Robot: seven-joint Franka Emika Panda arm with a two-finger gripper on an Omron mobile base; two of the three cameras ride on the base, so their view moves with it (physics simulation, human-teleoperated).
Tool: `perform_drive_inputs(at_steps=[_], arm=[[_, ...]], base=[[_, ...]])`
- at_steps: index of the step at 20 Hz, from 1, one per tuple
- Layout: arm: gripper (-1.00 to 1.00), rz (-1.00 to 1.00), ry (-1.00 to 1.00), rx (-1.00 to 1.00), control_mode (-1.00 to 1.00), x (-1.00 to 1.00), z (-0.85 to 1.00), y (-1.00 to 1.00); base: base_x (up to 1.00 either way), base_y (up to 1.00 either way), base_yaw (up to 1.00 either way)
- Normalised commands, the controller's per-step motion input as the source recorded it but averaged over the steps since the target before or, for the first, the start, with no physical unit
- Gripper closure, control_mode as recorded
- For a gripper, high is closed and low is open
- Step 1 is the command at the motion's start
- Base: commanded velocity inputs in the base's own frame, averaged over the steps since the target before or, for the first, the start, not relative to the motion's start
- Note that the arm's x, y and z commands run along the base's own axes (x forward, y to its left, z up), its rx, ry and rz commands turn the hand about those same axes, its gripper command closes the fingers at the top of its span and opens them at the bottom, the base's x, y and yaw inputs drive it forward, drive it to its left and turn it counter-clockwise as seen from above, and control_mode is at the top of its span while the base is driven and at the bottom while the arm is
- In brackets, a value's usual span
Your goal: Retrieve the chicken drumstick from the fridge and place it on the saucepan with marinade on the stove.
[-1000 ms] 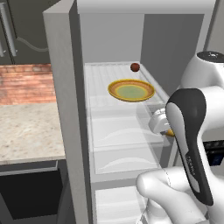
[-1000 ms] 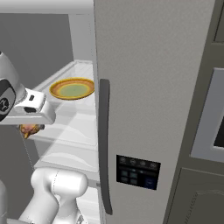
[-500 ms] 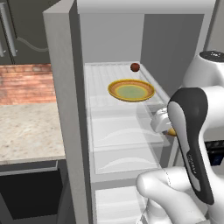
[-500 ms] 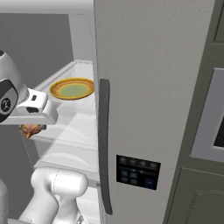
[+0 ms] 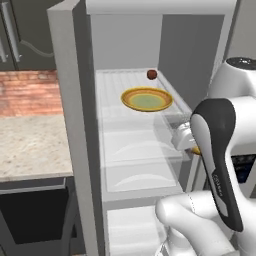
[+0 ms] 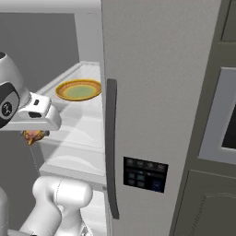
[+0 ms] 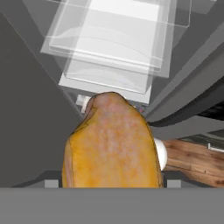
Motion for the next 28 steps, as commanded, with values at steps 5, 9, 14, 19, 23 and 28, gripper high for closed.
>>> perform_drive_inputs(at_steps=[5, 9, 14, 19, 23, 28], arm=[[1.0, 0.0, 0.0, 0.0, 1.0, 0.0, 0.0, 0.0], [1.0, 0.0, 0.0, 0.0, 1.0, 0.0, 0.0, 0.0], [1.0, 0.0, 0.0, 0.0, 1.0, 0.0, 0.0, 0.0], [1.0, 0.0, 0.0, 0.0, 1.0, 0.0, 0.0, 0.0], [1.0, 0.0, 0.0, 0.0, 1.0, 0.0, 0.0, 0.0], [1.0, 0.0, 0.0, 0.0, 1.0, 0.0, 0.0, 0.0]], base=[[-0.68, -0.37, 0.1], [-0.5, -0.41, 0.17], [-0.34, -0.58, 0.34], [-0.48, -0.63, 0.43], [-0.64, -0.59, 0.59], [-0.9, -0.03, 0.74]])
